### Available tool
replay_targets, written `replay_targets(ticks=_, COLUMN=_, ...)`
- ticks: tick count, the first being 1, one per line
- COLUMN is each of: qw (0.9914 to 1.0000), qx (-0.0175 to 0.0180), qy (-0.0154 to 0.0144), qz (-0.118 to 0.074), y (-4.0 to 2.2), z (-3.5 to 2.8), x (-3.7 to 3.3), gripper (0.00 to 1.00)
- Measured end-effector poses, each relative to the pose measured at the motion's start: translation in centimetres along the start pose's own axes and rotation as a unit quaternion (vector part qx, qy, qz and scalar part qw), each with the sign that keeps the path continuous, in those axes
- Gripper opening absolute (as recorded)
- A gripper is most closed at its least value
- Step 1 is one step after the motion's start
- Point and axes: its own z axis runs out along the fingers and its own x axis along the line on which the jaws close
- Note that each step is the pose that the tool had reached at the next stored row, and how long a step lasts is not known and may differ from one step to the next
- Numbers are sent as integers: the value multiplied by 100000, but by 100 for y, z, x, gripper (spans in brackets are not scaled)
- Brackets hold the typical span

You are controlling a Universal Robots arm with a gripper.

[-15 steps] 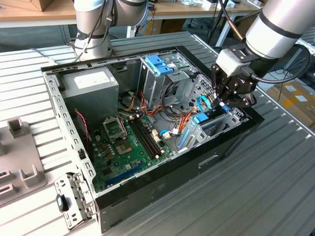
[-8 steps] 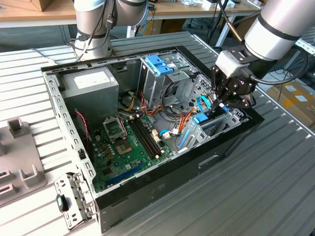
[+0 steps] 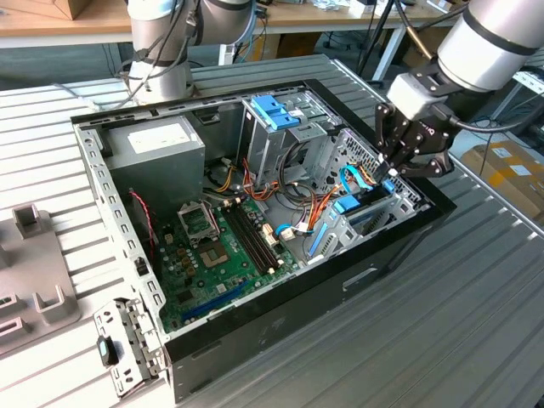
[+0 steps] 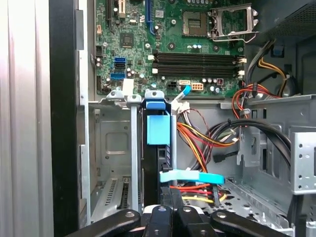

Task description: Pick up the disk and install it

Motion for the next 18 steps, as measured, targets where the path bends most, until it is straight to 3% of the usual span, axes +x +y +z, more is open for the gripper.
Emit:
replay_targets(ticks=8, qw=99999, qx=-220, qy=-365, qz=33, y=-178, z=-123, x=-15, gripper=11)
replay_targets(ticks=11, qw=99998, qx=-239, qy=-501, qz=42, y=-191, z=-143, x=-17, gripper=11)
replay_targets(ticks=18, qw=99998, qx=-241, qy=-503, qz=38, y=-196, z=-143, x=-17, gripper=11)
